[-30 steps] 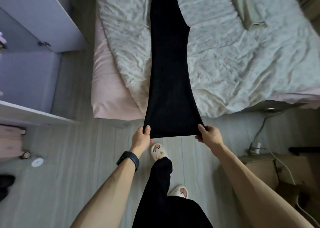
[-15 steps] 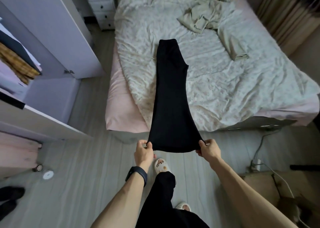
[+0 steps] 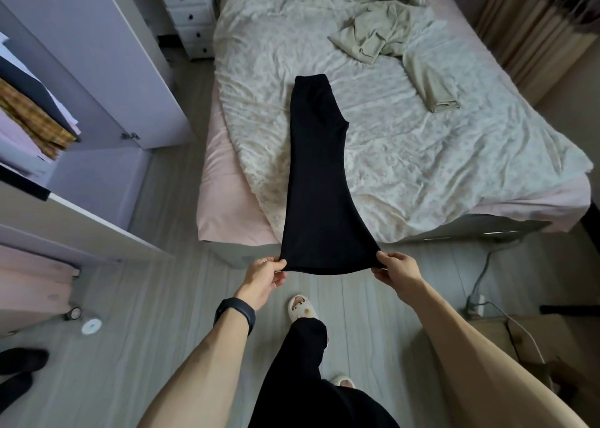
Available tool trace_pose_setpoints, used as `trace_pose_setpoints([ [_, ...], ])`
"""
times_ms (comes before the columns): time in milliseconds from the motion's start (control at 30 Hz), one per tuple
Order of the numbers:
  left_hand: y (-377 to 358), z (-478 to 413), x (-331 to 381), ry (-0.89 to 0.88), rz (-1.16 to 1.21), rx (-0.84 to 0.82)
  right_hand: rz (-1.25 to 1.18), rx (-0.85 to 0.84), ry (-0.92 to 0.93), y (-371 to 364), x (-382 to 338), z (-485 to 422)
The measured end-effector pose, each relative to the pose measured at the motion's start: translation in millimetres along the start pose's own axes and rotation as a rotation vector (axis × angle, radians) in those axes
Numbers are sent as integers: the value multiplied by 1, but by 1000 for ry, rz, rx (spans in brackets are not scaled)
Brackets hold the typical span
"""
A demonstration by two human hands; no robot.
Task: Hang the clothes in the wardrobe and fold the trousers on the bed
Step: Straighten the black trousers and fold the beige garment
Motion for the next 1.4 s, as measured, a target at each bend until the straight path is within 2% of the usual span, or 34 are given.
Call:
trace_pose_setpoints([
  [167,-3,0,-3,58,-30,-7,73,23,-7,5,0,-5],
  [300,-2,-1,-6,53,-121,86,252,60,46,12,-3,-5],
  [400,1,4,-14,53,-151,134,311,44,61,15,1,6],
  [500,2,15,-23,37,-256,155,350,107,89,26,9,26],
  [567,1,23,-26,-32,-461,117,386,112,145,32,15,42],
  [667,2,34,-31,-84,-685,19,455,24,229,29,22,62],
  [900,13,55,-43,-220,-874,-75,538,-80,326,32,24,91],
  [967,12,60,-42,-314,-981,-45,564,-104,335,34,22,94],
  [1067,13,70,-35,-546,-1117,109,608,-121,368,33,23,98],
  [1133,16,77,-28,-682,-1156,193,695,-64,510,32,23,100],
  [1233,22,84,-16,-872,-1148,311,779,44,830,34,12,108],
  [1300,27,87,-14,-1015,-1223,350,893,50,1010,36,7,112],
  [1333,30,87,-16,-1079,-1284,340,966,17,1024,36,8,112],
  [1400,33,89,-23,-1137,-1405,280,1124,-105,858,37,13,110],
])
Point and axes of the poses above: each hand's wrist, its own z-axis away from the middle knuckle, its own y-axis out of the back of the hand, x = y × z, the point moved 2 cm from there along -z, towards the middle knuckle, and after that the axes turned 8 degrees about -z, right-handed, at the moved point
